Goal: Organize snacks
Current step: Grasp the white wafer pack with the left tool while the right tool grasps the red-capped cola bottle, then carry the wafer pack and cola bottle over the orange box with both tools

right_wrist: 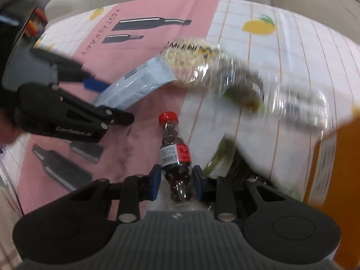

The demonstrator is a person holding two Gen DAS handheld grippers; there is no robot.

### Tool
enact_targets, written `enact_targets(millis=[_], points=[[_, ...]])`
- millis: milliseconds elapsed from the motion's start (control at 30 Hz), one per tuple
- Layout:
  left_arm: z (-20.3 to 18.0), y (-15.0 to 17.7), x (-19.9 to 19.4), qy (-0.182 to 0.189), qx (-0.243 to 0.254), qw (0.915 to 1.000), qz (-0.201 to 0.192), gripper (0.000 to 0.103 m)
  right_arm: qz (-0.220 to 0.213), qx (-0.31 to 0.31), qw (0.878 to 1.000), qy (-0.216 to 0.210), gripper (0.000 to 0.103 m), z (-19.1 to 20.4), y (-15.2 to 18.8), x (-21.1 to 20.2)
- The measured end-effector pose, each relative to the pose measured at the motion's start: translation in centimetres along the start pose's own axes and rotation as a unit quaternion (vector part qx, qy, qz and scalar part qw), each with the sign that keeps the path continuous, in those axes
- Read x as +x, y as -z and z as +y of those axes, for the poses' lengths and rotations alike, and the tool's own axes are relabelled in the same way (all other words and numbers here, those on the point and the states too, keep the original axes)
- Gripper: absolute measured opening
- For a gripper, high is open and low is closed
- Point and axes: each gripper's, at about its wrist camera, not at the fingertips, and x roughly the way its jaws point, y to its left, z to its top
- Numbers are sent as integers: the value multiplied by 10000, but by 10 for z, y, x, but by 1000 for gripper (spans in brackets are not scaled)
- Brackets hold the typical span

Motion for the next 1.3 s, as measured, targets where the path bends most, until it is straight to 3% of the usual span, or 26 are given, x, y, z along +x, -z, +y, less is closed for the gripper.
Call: enact_targets(millis=[167, 267, 333, 400, 467, 633, 800, 867, 933, 1067, 1300], points=[[-5, 39, -17, 70, -1175, 9929, -144, 55, -740, 145, 9966, 333, 46, 17, 41, -35], [-7, 56, -26, 14, -1633, 9863, -218, 54, -1205, -26, 9874, 1025, 53, 20, 53, -48], [-9, 65, -28, -20, -1894, 9816, -258, 54, -1252, -366, 9808, 1446, 54, 23, 56, -45], [-10, 74, -32, -75, -2161, 9758, -336, 54, -1233, -528, 9792, 1519, 54, 23, 57, -41], [-10, 80, -34, -142, -2351, 9709, -431, 54, -1265, -497, 9817, 1331, 54, 27, 57, -39], [-8, 82, -33, -236, -2497, 9670, -440, 60, -1384, -258, 9879, 656, 54, 43, 56, -29], [-11, 81, -32, -320, -2515, 9663, -443, 62, -1260, -226, 9881, 849, 44, 51, 50, 1], [-16, 79, -30, -379, -2424, 9684, -449, 66, -1213, -151, 9888, 854, 29, 50, 50, 6], [-21, 77, -28, -491, -2307, 9707, -467, 67, -1191, -44, 9894, 824, 29, 46, 54, 7], [-28, 80, -27, -661, -2166, 9724, -560, 57, -1215, -3, 9888, 864, 29, 48, 64, 6], [-40, 90, -31, -645, -2194, 9719, -559, 55, -1104, 157, 9904, 818, 29, 47, 87, -4]])
